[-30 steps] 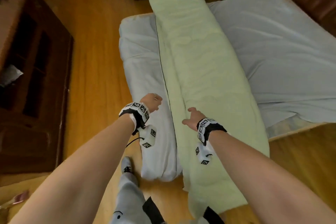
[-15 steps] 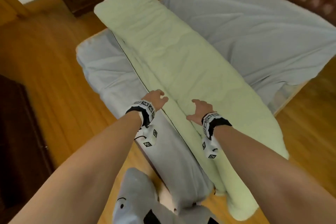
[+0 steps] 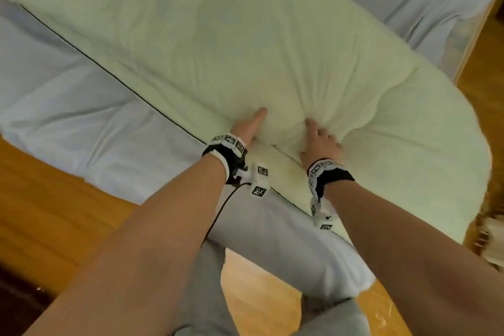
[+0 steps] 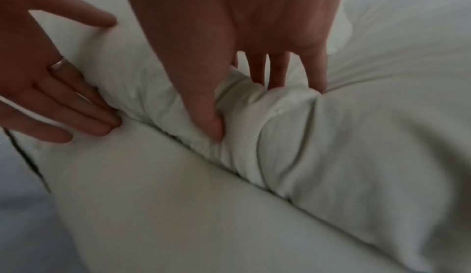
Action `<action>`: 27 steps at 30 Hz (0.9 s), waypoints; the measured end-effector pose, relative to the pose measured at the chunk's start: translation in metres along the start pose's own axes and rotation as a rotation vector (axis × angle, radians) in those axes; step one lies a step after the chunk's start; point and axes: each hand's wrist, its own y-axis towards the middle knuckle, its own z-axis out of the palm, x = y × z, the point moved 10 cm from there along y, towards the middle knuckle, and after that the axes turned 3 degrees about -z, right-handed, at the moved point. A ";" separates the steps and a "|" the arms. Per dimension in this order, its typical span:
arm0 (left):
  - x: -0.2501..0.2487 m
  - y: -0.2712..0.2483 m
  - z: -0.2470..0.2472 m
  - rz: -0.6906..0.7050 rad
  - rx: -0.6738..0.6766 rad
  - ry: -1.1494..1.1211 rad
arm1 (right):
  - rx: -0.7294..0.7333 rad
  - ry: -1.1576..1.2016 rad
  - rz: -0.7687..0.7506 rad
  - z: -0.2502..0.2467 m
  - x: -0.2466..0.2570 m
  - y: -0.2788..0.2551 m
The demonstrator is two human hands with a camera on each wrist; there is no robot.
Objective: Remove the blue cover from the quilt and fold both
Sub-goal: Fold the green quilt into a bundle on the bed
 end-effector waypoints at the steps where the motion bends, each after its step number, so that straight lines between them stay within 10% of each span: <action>1: 0.003 0.009 -0.004 -0.006 -0.007 -0.083 | -0.023 0.024 -0.004 0.002 0.002 0.004; 13: -0.034 -0.111 -0.076 0.040 -0.150 -0.476 | 0.262 0.047 -0.159 -0.088 0.042 -0.064; 23: 0.122 -0.030 -0.074 -0.216 -0.157 -0.127 | 0.367 0.109 -0.248 0.088 0.050 -0.095; 27: 0.113 -0.030 -0.043 -0.104 -0.310 -0.007 | 0.256 0.275 -0.333 0.083 0.032 -0.109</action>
